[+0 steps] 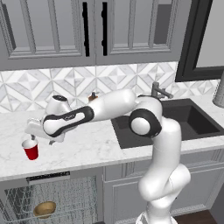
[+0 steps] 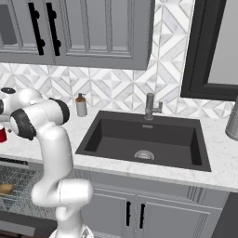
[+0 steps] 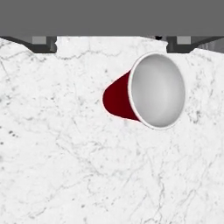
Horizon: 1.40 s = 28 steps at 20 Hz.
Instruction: Pick up the cup and bowl from the counter, place them in the dishwasher, and close the dishwasher door.
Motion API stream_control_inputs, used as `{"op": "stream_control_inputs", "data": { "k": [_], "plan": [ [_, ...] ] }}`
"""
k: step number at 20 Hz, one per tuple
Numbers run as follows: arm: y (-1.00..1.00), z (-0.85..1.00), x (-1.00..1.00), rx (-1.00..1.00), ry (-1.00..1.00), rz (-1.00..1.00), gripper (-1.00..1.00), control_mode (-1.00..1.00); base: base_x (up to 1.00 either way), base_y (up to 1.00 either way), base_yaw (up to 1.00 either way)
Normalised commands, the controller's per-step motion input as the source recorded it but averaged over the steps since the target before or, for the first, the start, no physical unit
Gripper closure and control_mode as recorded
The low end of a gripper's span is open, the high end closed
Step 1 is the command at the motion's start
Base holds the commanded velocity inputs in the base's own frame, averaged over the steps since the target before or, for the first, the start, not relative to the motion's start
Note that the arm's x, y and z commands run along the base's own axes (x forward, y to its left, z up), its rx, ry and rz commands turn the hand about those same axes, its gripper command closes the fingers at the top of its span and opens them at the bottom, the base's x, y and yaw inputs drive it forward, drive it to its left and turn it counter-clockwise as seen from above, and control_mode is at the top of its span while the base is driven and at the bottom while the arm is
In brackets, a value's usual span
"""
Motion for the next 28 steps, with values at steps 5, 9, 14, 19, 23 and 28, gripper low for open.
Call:
{"op": "stream_control_inputs", "data": {
  "k": [5, 9, 14, 19, 23, 28],
  "plan": [
    [0.14, -0.03, 0.05, 0.0, -0.06, 0.05, -1.0, -1.0, 0.0, 0.0, 0.0],
    [0.19, -0.19, 0.16, 0.0, -0.01, 0.04, -1.0, -1.0, 0.0, 0.0, 0.0],
    [0.22, -0.13, 0.17, 0.0, 0.0, 0.02, -1.0, -1.0, 0.0, 0.0, 0.0],
    [0.12, -0.13, 0.02, 0.0, 0.0, 0.0, -1.0, -1.0, 0.0, 0.0, 0.0],
    [0.03, -0.38, 0.0, 0.0, 0.0, 0.0, -1.0, -1.0, 0.0, 0.0, 0.0],
    [0.0, -0.42, 0.0, 0.0, -0.01, 0.0, -1.0, -1.0, 0.0, 0.0, 0.0]
  ]
}}
